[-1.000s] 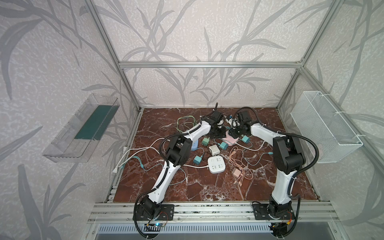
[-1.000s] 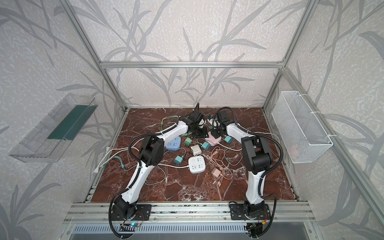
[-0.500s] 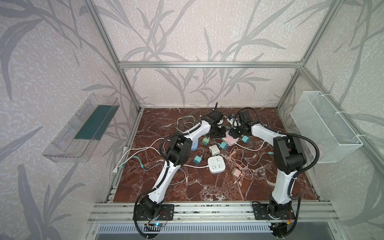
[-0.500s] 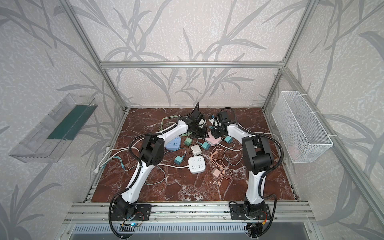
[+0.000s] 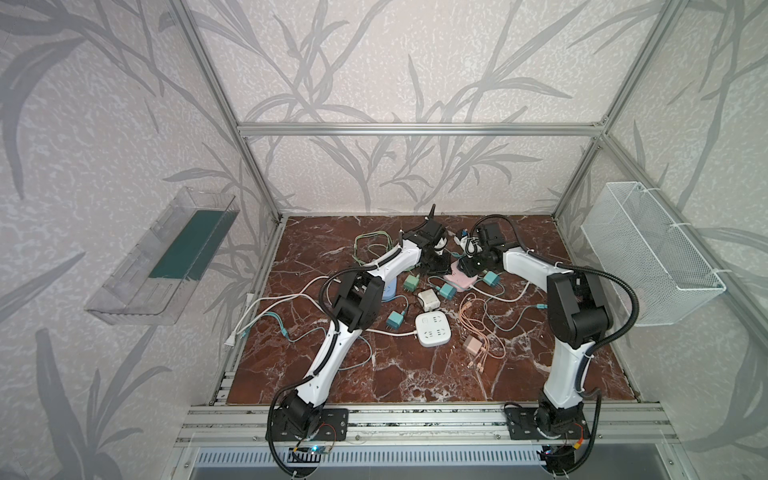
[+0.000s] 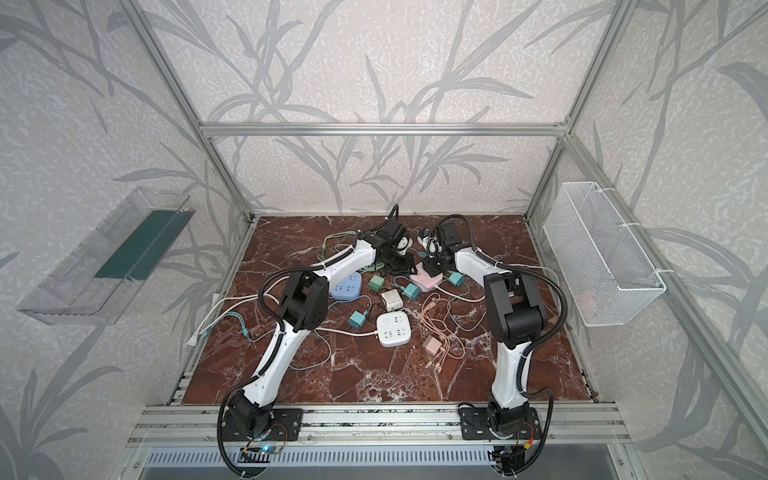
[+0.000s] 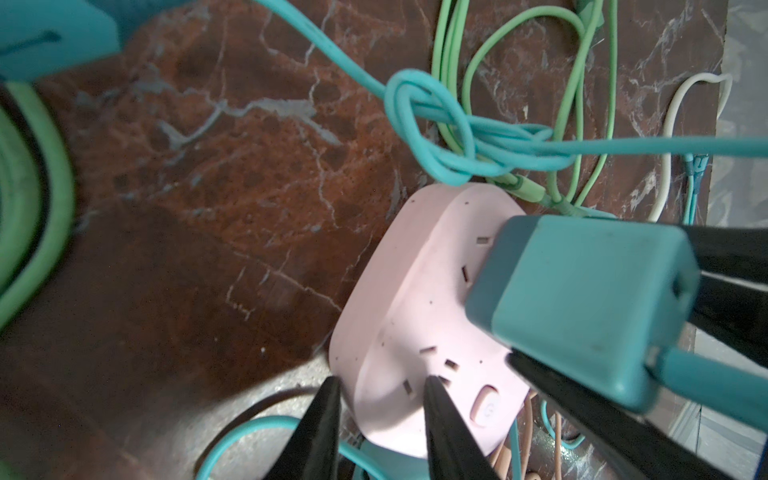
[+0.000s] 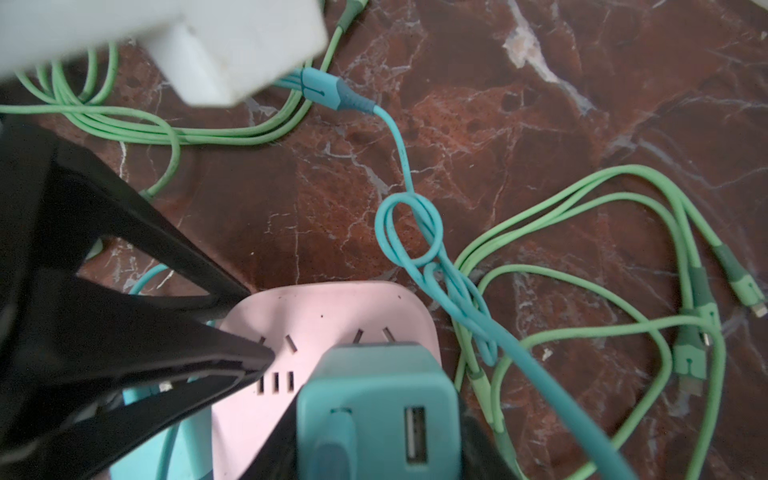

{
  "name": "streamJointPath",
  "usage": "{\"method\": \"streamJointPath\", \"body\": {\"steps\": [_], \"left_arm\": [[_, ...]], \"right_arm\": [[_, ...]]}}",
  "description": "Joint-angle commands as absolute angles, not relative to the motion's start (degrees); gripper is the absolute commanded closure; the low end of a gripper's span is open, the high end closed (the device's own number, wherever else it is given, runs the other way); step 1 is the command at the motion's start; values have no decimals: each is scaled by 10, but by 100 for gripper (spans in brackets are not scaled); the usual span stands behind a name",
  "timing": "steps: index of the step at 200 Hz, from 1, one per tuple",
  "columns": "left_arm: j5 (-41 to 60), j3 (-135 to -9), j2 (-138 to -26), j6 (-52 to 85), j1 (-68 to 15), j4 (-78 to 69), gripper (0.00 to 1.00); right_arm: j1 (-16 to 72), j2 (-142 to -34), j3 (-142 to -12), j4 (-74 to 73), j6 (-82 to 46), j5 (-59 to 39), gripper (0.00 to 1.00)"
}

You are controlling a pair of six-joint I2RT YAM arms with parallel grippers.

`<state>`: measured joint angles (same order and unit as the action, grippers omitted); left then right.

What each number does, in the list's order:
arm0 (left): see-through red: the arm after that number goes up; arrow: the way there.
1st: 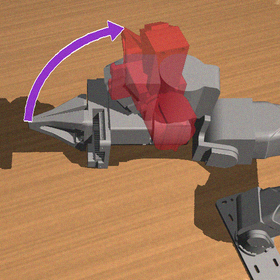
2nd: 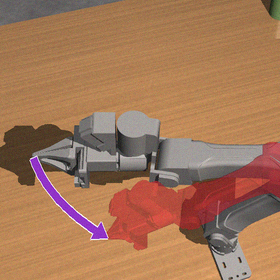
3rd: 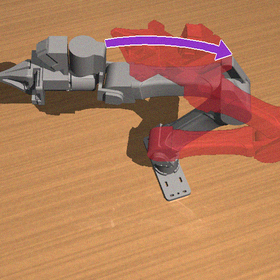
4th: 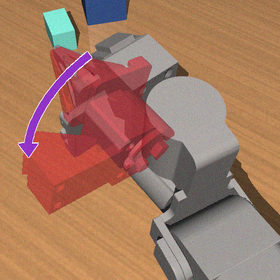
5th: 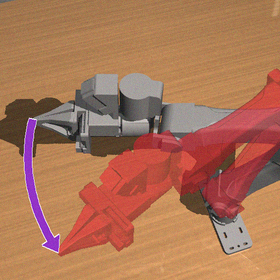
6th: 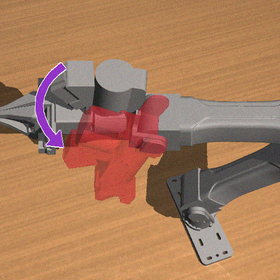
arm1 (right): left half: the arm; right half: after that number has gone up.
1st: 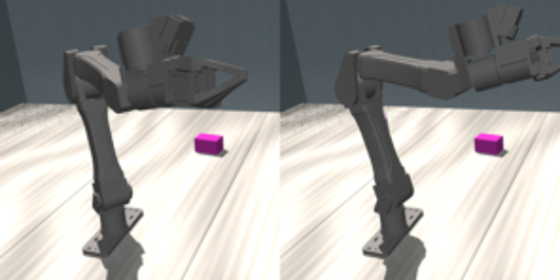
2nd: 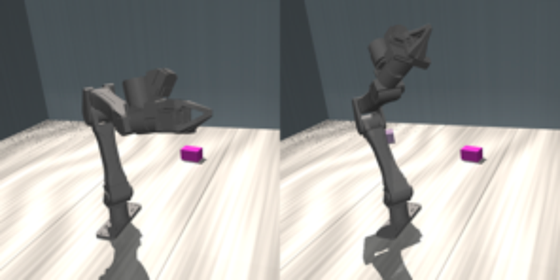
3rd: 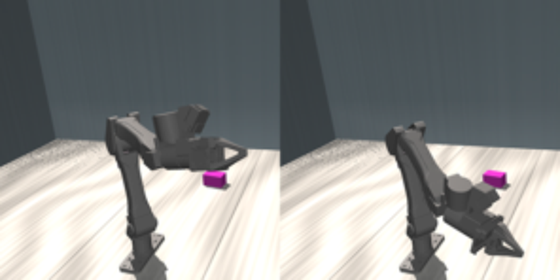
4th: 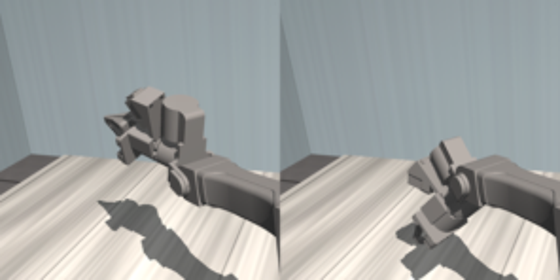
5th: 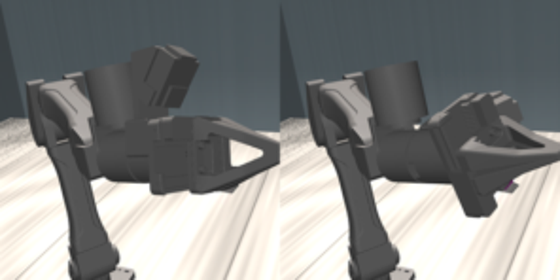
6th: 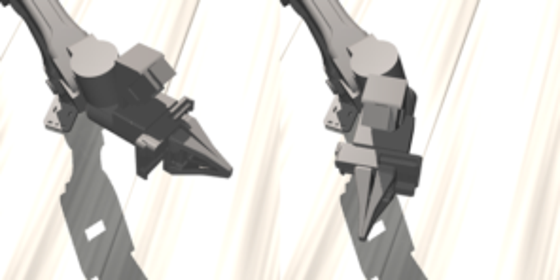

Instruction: Pull the plug off the socket

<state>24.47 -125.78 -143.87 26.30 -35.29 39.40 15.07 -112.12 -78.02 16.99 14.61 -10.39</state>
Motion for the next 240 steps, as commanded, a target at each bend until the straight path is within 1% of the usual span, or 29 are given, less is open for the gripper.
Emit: {"method": "streamJointPath", "body": {"steps": [1,44,92,124,147,158,178,210,240], "left_arm": [[243,-1238,-1460,230,-352,436,62],[267,-1277,-1488,219,-339,459,62],[288,-1279,-1502,219,-339,455,62],[305,-1280,-1506,221,-339,442,62],[305,-1281,-1508,223,-339,439,62],[296,-1284,-1511,223,-339,446,63],[252,-1311,-1525,220,-341,491,68],[220,-1319,-1536,222,-344,521,70],[214,-1319,-1539,224,-344,529,70]], "right_arm": [[154,-1097,-799,133,156,-123,73],[154,-1105,-800,132,155,-134,73],[155,-1113,-808,130,150,-169,73],[158,-1129,-831,157,161,-195,73],[164,-1139,-841,171,165,-192,73],[166,-1140,-839,170,165,-190,73],[170,-1135,-835,160,157,-174,74],[169,-1117,-831,133,125,-187,74],[169,-1102,-832,114,111,-186,74]]}}
